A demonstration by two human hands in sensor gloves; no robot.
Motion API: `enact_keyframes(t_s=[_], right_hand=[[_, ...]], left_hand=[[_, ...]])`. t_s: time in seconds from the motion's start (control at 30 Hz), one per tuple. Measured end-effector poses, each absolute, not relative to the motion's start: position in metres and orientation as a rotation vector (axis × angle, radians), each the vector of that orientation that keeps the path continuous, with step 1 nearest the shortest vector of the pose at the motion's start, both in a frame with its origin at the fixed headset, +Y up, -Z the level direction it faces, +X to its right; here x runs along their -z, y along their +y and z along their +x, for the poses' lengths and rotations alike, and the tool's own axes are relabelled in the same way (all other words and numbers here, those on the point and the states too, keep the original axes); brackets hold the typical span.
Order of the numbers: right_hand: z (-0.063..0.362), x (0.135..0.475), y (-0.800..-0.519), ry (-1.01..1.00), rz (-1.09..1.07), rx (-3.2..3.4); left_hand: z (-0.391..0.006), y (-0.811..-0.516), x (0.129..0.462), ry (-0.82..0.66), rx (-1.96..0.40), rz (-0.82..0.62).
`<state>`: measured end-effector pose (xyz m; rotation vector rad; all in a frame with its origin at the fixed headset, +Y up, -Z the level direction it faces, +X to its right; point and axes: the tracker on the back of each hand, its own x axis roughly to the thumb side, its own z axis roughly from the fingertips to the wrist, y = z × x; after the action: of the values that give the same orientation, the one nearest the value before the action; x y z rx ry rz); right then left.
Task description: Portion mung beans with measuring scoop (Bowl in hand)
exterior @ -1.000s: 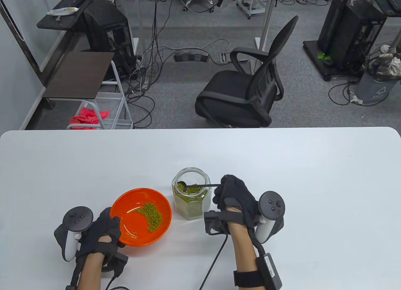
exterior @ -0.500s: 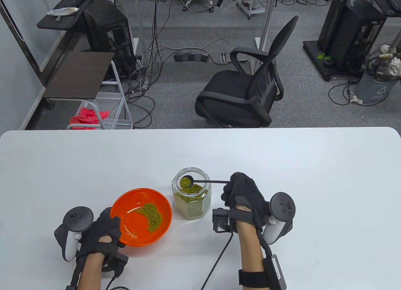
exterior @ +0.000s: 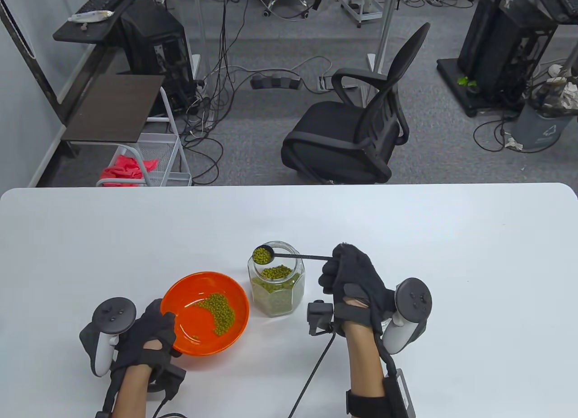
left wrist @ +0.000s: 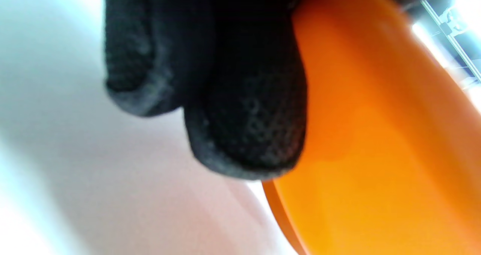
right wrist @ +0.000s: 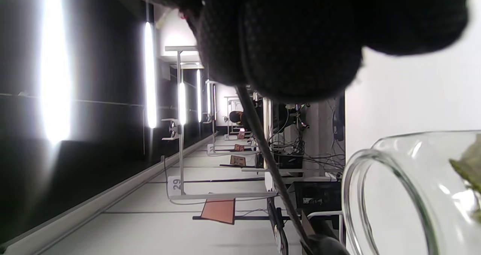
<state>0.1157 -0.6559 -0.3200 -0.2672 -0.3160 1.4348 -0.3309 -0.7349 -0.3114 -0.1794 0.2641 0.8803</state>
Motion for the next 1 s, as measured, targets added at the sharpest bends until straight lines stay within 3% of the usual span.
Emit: enact_keyframes(t_s=[1.0], right_hand=[[0.020, 0.322, -0.668, -0.102, 0.048, -1.625]], left_hand=[[-0.329, -0.736, 0.312, 0.246, -0.893, -0.190]])
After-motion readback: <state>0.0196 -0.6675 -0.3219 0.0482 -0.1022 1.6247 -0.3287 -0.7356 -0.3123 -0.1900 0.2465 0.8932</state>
